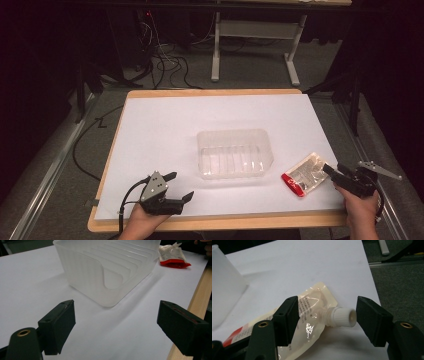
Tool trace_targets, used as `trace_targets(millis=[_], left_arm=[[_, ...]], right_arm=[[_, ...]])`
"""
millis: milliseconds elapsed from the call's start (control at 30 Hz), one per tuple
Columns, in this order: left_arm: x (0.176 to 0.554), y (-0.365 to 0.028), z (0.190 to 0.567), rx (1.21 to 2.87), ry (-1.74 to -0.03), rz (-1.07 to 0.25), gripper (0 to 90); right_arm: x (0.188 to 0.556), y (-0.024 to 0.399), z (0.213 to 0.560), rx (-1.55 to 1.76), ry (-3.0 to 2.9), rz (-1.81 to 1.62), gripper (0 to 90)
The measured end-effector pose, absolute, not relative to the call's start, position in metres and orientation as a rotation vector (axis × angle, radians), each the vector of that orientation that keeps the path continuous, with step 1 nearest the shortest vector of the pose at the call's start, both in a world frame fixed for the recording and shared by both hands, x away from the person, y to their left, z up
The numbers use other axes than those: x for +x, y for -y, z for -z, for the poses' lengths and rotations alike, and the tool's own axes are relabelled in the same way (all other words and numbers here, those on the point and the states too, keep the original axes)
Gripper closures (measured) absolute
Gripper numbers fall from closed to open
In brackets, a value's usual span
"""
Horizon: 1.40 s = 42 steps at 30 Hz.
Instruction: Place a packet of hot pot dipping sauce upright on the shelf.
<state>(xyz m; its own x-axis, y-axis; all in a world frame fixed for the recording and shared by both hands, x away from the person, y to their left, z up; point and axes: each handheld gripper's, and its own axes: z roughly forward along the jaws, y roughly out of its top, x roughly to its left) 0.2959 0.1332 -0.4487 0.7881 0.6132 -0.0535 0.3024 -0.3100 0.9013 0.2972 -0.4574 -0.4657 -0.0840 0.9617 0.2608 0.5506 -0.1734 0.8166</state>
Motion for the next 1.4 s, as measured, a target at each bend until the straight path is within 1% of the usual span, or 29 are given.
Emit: trace_targets(millis=[367, 700, 800, 833, 867, 900, 1000, 1067, 1100, 1133, 1167, 1200, 1267, 1400], left_arm=[[0.296, -0.132, 0.449, 1.914, -0.691, -0.364, 15.6], [0.296, -0.133, 0.449, 1.915, -0.689, -0.363, 15.7], [0.296, -0.132, 0.449, 1.918, -0.686, -0.362, 15.7], [0.296, -0.132, 0.45, 1.921, -0.684, -0.36, 15.7], [0.296, -0.132, 0.45, 1.921, -0.684, -0.36, 15.7], [0.296, -0.132, 0.45, 1.922, -0.683, -0.36, 15.7], [0.296, -0.131, 0.45, 1.923, -0.683, -0.359, 15.8], [0.296, -0.13, 0.451, 1.927, -0.679, -0.354, 15.9], [0.296, -0.129, 0.451, 1.931, -0.676, -0.354, 15.9], [0.296, -0.129, 0.451, 1.931, -0.674, -0.352, 15.9], [0.295, -0.128, 0.451, 1.931, -0.671, -0.352, 15.9], [0.295, -0.128, 0.451, 1.931, -0.67, -0.353, 15.9], [0.295, -0.128, 0.45, 1.927, -0.67, -0.355, 15.9], [0.295, -0.13, 0.45, 1.917, -0.677, -0.359, 15.9]], right_arm=[[0.295, 0.436, 0.451, 1.591, -1.674, -1.26, 39.6], [0.307, 0.418, 0.463, 1.592, -1.797, -1.196, 42.5], [0.312, 0.418, 0.468, 1.68, -1.771, -1.117, 43.6], [0.316, 0.422, 0.472, 1.754, -1.767, -1.116, 47.1], [0.316, 0.422, 0.472, 1.754, -1.767, -1.116, 47.1], [0.318, 0.424, 0.474, 1.767, -1.773, -1.119, 49.0], [0.32, 0.427, 0.478, 1.835, -1.77, -1.117, 56.9], [0.32, 0.428, 0.478, 1.853, -1.756, -1.104, 65.7], [0.32, 0.429, 0.478, 1.859, -1.755, -1.092, 68.5], [0.32, 0.43, 0.478, 1.867, -1.762, -1.094, 74.1], [0.32, 0.43, 0.478, 1.867, -1.762, -1.094, 74.1], [0.32, 0.431, 0.478, 1.871, -1.76, -1.097, 76.2], [0.319, 0.432, 0.478, 1.88, -1.758, -1.125, 83.0], [0.316, 0.428, 0.472, 1.831, -1.766, -1.13, 85.6]])
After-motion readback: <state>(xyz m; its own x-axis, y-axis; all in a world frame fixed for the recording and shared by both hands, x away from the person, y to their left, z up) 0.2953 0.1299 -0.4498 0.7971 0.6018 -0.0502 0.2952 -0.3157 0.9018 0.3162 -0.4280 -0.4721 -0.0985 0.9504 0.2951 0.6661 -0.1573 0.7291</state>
